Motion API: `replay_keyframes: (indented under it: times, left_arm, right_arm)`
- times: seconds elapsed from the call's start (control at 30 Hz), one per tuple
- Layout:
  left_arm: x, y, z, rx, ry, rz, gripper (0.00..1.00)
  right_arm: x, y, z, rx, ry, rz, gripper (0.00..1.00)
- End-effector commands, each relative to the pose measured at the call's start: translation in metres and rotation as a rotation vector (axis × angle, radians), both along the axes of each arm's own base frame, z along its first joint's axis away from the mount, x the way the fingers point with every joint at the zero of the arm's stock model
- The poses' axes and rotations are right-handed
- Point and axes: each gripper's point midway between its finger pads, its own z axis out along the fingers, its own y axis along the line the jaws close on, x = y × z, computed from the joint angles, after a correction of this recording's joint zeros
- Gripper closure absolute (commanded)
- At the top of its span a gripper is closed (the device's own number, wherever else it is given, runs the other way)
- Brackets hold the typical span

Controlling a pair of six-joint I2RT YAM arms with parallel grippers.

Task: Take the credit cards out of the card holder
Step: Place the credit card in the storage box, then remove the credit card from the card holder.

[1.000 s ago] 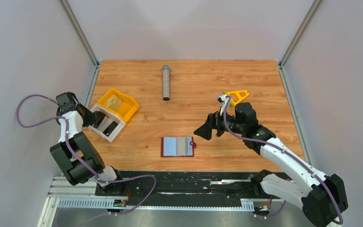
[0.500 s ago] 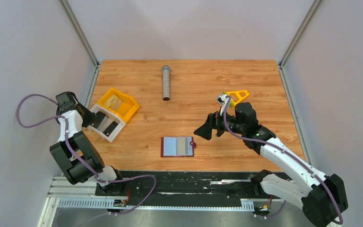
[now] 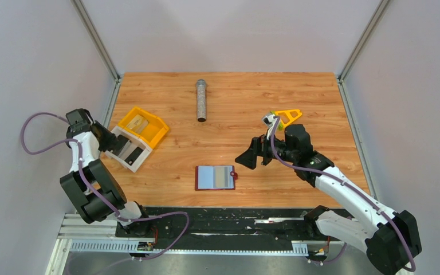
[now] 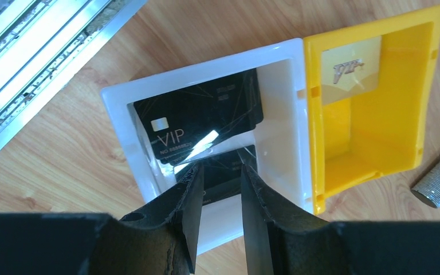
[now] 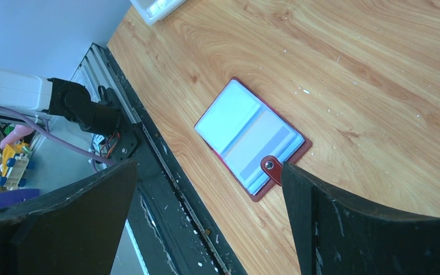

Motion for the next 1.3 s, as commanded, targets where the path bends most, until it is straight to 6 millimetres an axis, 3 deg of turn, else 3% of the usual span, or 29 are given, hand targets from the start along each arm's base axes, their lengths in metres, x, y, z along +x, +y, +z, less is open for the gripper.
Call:
replay_keyframes:
  times: [0.0, 0.23, 0.67, 0.97, 1.27]
  left_arm:
    - [0.017, 0.002, 0.04, 0.017, -0.118, -0.034, 0.62]
    - [0.017, -0.027, 0.069, -0.028, -0.206, -0.122, 0.62]
    - [0.003, -0.143, 0.081, -0.159, -0.262, -0.485, 0.64]
    - [-0.026, -0.221, 0.064, -0.259, -0.236, -0.712, 0.66]
    - [-0.051, -0.294, 0.018, -0.435, -0.226, -0.836, 0.68]
  right_arm:
    - [0.011, 0.001, 0.007, 0.002, -0.004, -0.039, 0.0]
    - [0.017, 0.003, -0.003, -0.023, 0.127, -0.084, 0.04]
    - [0.012, 0.004, -0.027, -0.025, 0.332, -0.157, 0.17]
    - [0.02, 0.016, -0.058, -0.073, 0.456, -0.221, 0.25]
    - [0.016, 0.051, -0.078, -0.143, 0.514, -0.216, 0.44]
